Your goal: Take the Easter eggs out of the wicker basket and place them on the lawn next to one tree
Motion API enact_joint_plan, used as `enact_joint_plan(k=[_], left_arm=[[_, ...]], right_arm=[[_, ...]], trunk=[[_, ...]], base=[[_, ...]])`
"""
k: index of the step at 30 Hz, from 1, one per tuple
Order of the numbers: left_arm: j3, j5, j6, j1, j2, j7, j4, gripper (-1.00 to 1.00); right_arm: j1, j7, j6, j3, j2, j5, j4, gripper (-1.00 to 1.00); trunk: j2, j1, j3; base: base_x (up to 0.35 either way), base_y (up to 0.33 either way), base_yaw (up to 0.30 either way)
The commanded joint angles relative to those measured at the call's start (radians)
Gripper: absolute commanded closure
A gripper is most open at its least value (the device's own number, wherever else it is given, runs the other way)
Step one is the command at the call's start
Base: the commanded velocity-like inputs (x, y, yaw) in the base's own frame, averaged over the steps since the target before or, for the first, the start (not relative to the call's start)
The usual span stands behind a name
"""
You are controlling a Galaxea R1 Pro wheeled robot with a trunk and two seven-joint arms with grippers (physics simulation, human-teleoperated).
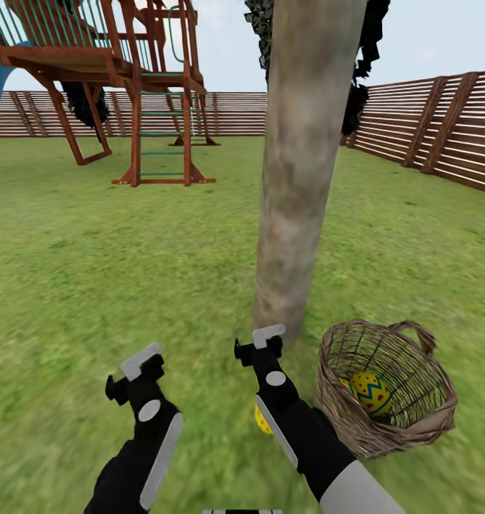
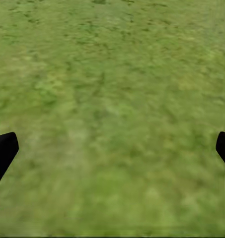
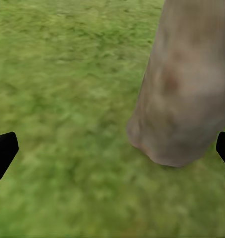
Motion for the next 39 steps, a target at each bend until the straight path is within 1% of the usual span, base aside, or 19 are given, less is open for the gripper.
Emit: enact_joint_plan(k=[1,2,3,4,5,7,10,12,18,19,22,23,26,28,30,32,34,37,39], left_arm=[[-0.003,0.041,0.065,0.024,0.008,-0.004,-0.074,-1.0],[-0.004,0.084,0.115,0.038,0.017,-0.018,-0.122,-1.0],[-0.005,0.157,0.187,0.051,0.039,-0.052,-0.174,-1.0],[-0.005,0.207,0.229,0.055,0.06,-0.085,-0.197,-1.0],[-0.005,0.23,0.247,0.057,0.071,-0.103,-0.205,-1.0],[-0.003,0.305,0.295,0.061,0.116,-0.172,-0.225,-1.0],[0.0,0.351,0.32,0.063,0.155,-0.216,-0.236,-1.0],[0.001,0.361,0.326,0.063,0.164,-0.226,-0.236,-1.0],[0.001,0.369,0.329,0.063,0.169,-0.232,-0.219,-1.0],[0.001,0.37,0.33,0.063,0.17,-0.232,-0.216,-1.0],[0.003,0.369,0.333,0.063,0.17,-0.232,-0.212,-1.0],[0.003,0.369,0.333,0.063,0.17,-0.232,-0.212,-1.0],[0.005,0.367,0.334,0.063,0.171,-0.232,-0.201,-1.0],[0.005,0.367,0.334,0.063,0.171,-0.233,-0.19,-1.0],[0.005,0.367,0.333,0.063,0.172,-0.234,-0.18,-1.0],[0.004,0.367,0.332,0.063,0.171,-0.235,-0.165,-1.0],[0.004,0.368,0.332,0.063,0.171,-0.235,-0.161,-1.0],[0.005,0.369,0.331,0.063,0.171,-0.236,-0.156,-1.0],[0.004,0.368,0.331,0.063,0.171,-0.236,-0.156,-1.0]], right_arm=[[-0.001,-0.008,0.004,0.002,0.0,-0.007,-0.001,-1.0],[0.0,-0.007,0.003,0.003,0.0,-0.008,-0.001,-1.0],[0.001,-0.007,0.004,0.004,0.0,-0.008,-0.004,-1.0],[0.005,-0.007,0.004,0.005,0.0,-0.008,-0.008,-1.0],[0.009,-0.007,0.005,0.007,0.0,-0.008,-0.016,-1.0],[0.014,-0.007,0.006,0.008,0.0,-0.008,-0.039,-1.0],[0.017,-0.008,0.038,0.008,0.0,-0.004,-0.107,-1.0],[0.017,-0.008,0.121,0.003,0.0,-0.005,-0.166,-1.0],[0.013,-0.033,0.399,-0.067,0.0,-0.006,-0.393,-1.0],[0.012,-0.042,0.461,-0.102,0.0,-0.006,-0.427,-1.0],[0.006,-0.05,0.545,-0.2,0.0,-0.005,-0.458,-1.0],[0.004,-0.05,0.556,-0.216,0.0,-0.004,-0.461,-1.0],[-0.002,-0.052,0.61,-0.328,0.0,-0.001,-0.47,-1.0],[-0.003,-0.051,0.632,-0.37,-0.001,0.0,-0.474,-1.0],[-0.003,-0.05,0.645,-0.399,-0.021,0.0,-0.475,-1.0],[-0.004,-0.043,0.663,-0.461,-0.108,-0.007,-0.472,-1.0],[-0.004,-0.032,0.672,-0.479,-0.139,-0.009,-0.469,-1.0],[-0.013,0.049,0.711,-0.499,-0.21,-0.01,-0.438,-1.0],[-0.032,0.084,0.72,-0.518,-0.235,-0.01,-0.395,-1.0]], trunk=[[0.0,0.0,0.003],[0.0,-0.001,0.007],[0.0,-0.001,0.011],[0.001,-0.002,0.015],[0.001,-0.002,0.019],[0.001,-0.003,0.022],[0.001,-0.003,0.022],[0.001,-0.003,0.022],[0.001,-0.003,0.022],[0.001,-0.003,0.022],[0.001,-0.003,0.022],[0.001,-0.003,0.022],[0.001,-0.003,0.022],[0.001,-0.003,0.022],[0.001,-0.003,0.022],[0.001,-0.003,0.022],[0.001,-0.003,0.022],[0.001,-0.003,0.022],[0.001,-0.003,0.022]], base=[[0.0,0.0,0.0],[0.0,0.0,0.0],[0.0,0.0,0.0],[0.0,0.0,0.0],[0.0,0.0,0.0],[0.0,0.0,0.0],[0.0,0.0,0.0],[0.0,0.0,0.0],[0.0,0.0,0.0],[0.0,0.0,0.0],[0.0,0.0,0.0],[0.0,0.0,0.0],[0.0,0.0,0.0],[0.0,0.0,0.0],[0.0,0.0,0.0],[0.0,0.0,0.0],[0.0,0.0,0.0],[0.0,0.0,0.0],[0.0,0.0,0.0]])
